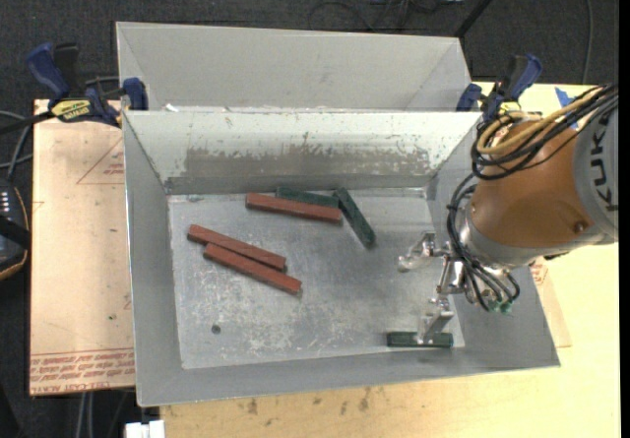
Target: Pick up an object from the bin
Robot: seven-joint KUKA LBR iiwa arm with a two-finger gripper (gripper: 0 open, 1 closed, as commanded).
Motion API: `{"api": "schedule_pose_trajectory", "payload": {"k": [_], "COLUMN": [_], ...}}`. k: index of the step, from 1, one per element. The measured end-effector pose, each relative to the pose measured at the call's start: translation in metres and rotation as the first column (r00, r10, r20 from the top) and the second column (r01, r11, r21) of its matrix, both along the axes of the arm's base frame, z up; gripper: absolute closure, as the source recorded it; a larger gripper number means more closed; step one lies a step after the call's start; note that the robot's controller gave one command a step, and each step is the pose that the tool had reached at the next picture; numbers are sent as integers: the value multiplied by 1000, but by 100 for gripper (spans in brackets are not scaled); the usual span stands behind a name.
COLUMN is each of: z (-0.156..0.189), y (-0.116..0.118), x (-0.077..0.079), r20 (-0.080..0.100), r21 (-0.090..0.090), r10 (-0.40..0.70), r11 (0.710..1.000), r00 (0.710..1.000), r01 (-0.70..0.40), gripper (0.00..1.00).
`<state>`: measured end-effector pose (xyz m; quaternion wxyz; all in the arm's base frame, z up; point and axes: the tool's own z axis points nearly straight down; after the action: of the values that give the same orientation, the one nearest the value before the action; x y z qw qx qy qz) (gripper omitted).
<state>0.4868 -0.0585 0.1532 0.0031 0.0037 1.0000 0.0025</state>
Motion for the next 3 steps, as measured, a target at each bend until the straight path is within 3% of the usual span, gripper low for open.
{"api": "schedule_pose_trajectory", "payload": {"k": [1,2,3], "z": [-35,-77,-77], "y": [-48,-9,-9], "x": [-5,0,0], "r20": [-11,12,12], "r21": [-3,-7,-7], "r10": [29,57,56], "r11": [1000,998,998], "r00": [1000,998,998], "r01": [-29,-56,-56], "gripper": [0,100,100]}}
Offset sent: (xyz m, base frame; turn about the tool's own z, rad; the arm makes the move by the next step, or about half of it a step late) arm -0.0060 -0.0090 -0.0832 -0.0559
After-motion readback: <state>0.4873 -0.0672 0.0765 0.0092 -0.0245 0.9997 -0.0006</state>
